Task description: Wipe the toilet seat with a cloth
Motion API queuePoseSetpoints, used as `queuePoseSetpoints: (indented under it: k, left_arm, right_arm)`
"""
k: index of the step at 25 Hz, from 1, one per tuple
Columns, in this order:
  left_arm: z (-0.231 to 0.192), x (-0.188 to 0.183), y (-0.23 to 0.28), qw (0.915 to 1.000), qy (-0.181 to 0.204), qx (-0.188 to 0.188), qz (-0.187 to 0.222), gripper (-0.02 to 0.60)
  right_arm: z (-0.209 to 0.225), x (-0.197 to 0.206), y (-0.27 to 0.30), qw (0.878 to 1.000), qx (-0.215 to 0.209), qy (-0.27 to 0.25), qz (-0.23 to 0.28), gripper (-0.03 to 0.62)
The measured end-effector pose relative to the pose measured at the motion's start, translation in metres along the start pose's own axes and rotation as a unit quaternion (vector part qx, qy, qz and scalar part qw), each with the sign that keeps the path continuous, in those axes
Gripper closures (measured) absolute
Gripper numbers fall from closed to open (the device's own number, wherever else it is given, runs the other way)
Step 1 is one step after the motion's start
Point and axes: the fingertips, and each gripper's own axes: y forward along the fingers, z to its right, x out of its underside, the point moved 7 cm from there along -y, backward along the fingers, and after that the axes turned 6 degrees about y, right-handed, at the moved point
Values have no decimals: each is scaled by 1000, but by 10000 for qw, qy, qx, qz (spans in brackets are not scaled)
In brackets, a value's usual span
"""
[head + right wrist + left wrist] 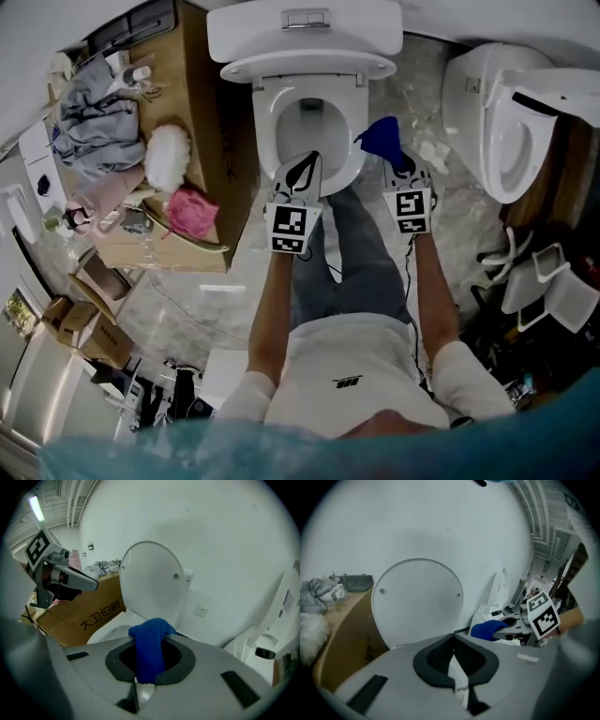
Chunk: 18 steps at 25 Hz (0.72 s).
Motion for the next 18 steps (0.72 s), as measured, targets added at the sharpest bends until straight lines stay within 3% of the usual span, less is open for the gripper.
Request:
queuePoseSetpoints:
  k: [8, 18]
  left_arm:
    - [-1, 30, 51, 9998, -145, -50, -101, 572]
    - [-7, 68, 99, 9993, -315, -88, -195, 572]
  right_arm:
    - [22, 35, 54, 9970, -48, -642, -427, 572]
    - [44, 69, 113, 9920, -64, -1039, -711, 572]
